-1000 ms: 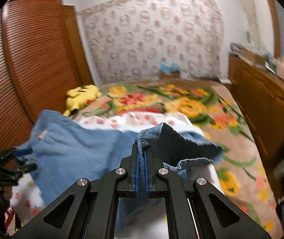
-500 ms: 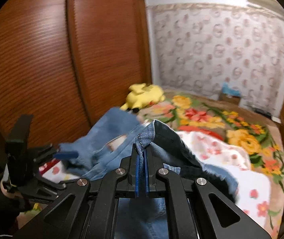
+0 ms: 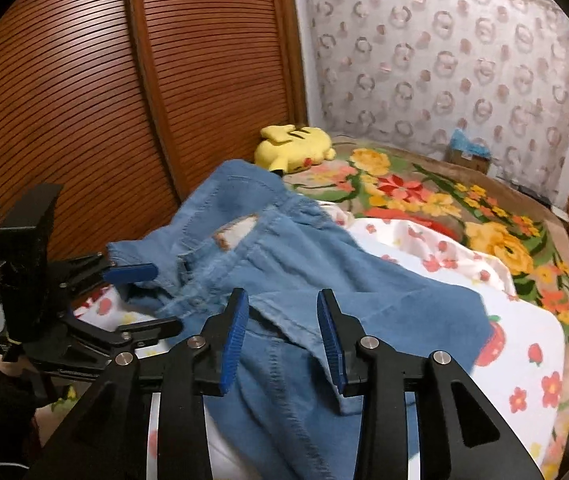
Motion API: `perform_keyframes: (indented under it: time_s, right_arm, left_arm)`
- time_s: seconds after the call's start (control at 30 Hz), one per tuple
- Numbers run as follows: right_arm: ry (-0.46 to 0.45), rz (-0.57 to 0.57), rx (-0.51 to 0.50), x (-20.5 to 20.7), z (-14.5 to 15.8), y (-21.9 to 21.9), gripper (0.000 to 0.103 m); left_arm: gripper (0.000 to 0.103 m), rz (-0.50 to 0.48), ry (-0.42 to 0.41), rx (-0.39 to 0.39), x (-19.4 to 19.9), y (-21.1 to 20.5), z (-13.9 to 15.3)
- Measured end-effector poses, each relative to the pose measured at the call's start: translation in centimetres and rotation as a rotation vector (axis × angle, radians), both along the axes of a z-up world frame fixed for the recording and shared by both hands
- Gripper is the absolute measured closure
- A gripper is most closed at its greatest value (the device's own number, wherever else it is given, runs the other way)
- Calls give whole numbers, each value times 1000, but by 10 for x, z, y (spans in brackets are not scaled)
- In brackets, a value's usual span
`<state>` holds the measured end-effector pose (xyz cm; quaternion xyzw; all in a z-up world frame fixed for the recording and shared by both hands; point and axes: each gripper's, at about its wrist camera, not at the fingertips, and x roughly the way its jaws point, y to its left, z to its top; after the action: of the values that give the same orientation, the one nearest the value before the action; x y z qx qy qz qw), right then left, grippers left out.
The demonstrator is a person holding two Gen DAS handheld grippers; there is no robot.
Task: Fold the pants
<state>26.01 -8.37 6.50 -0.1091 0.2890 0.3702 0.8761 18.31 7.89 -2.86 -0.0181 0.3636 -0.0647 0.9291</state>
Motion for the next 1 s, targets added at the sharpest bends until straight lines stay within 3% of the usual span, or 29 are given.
perform_keyframes:
  time_s: [0.37, 0.43, 0.53, 0.8, 1.0]
  right_arm:
    - [68, -96, -64, 7, -40, -4, 63]
    - [77, -102, -66, 6, -40, -2, 62]
    - [82, -110, -68, 2, -41, 0, 53]
    - [123, -103, -98, 0, -55, 11, 51]
    - [91, -132, -141, 16, -55, 15, 52]
  left_arm:
    - [26, -41, 34, -14, 24, -14, -15]
    - [26, -55, 38, -19, 27, -17, -17]
    - [26, -56, 50, 0, 35, -23, -22]
    - [26, -51, 53, 22, 40, -28, -26]
    - [26, -41, 61, 29, 38, -25, -27]
